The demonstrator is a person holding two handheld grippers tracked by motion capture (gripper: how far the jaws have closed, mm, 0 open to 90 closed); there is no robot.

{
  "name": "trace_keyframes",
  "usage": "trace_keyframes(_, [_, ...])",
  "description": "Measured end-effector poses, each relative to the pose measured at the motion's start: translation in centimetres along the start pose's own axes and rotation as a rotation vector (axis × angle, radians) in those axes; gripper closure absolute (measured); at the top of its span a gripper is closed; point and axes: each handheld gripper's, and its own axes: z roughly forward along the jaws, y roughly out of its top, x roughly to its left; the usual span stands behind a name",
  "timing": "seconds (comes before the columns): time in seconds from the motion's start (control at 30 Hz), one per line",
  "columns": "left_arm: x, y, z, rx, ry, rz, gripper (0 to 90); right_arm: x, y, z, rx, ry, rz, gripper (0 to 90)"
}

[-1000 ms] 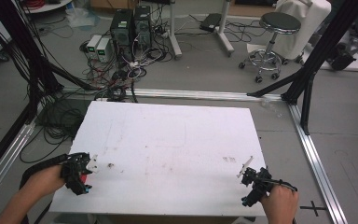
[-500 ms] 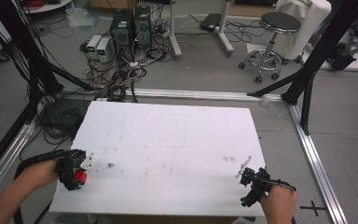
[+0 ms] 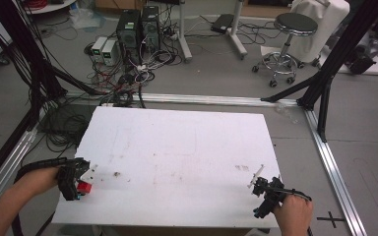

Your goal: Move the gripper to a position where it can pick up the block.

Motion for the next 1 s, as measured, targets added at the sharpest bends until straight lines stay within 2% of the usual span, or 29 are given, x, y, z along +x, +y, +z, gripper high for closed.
trace_keyframes(0.2, [0.2,-0.3,0.6,0.019,0.004,0.034,21.5,0.0,0.0,-0.1,-0.004,-0.006,-0.002,10.3])
trace_keyframes(0.33, [0.4,-0.3,1.1,0.045,-0.010,0.049,21.5,-0.1,-0.1,-0.1,-0.005,-0.003,-0.002,10.4])
trace_keyframes(0.4, [0.5,-0.4,1.3,0.049,-0.025,0.041,21.5,-0.1,-0.1,-0.1,-0.003,-0.004,-0.004,10.4])
trace_keyframes(0.53, [0.7,-0.5,1.9,0.069,-0.034,0.053,21.5,0.0,0.0,-0.1,-0.004,-0.004,-0.001,10.4])
trace_keyframes(0.83, [0.7,-0.8,3.1,0.067,-0.054,0.037,21.5,-0.1,-0.1,-0.1,-0.005,-0.006,-0.006,10.4])
trace_keyframes(1.0, [0.7,-0.9,3.8,0.082,-0.073,0.048,21.5,0.0,0.0,-0.1,-0.006,-0.004,0.001,10.4])
